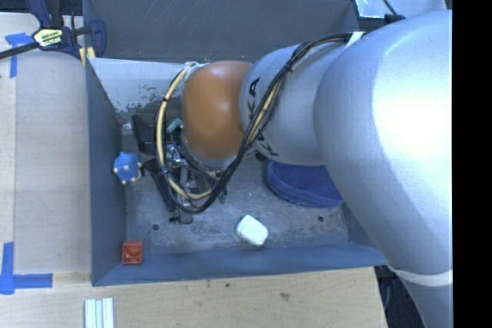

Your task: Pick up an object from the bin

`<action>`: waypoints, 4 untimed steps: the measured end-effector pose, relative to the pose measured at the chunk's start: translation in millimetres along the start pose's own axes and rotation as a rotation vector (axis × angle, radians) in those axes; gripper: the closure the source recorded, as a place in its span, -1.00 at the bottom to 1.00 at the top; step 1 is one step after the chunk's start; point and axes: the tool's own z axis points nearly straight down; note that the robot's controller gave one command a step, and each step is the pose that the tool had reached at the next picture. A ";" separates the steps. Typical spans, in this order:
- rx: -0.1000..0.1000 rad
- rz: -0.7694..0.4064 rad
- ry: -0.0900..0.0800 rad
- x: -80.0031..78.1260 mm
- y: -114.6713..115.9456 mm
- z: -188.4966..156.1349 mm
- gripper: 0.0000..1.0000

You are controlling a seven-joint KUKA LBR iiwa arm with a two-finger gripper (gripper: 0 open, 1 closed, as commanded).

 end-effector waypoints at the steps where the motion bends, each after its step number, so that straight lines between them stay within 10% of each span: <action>1: 0.003 0.208 0.001 -23.2 20.1 -31.2 -1.00; 2: 0.003 0.551 0.004 -19.4 10.9 -30.9 -1.00; 4: -0.015 0.644 -0.023 -19.3 -7.7 -11.8 -1.00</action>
Offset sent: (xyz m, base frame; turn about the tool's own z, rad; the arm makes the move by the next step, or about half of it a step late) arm 0.0220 0.0222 0.0318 0.2110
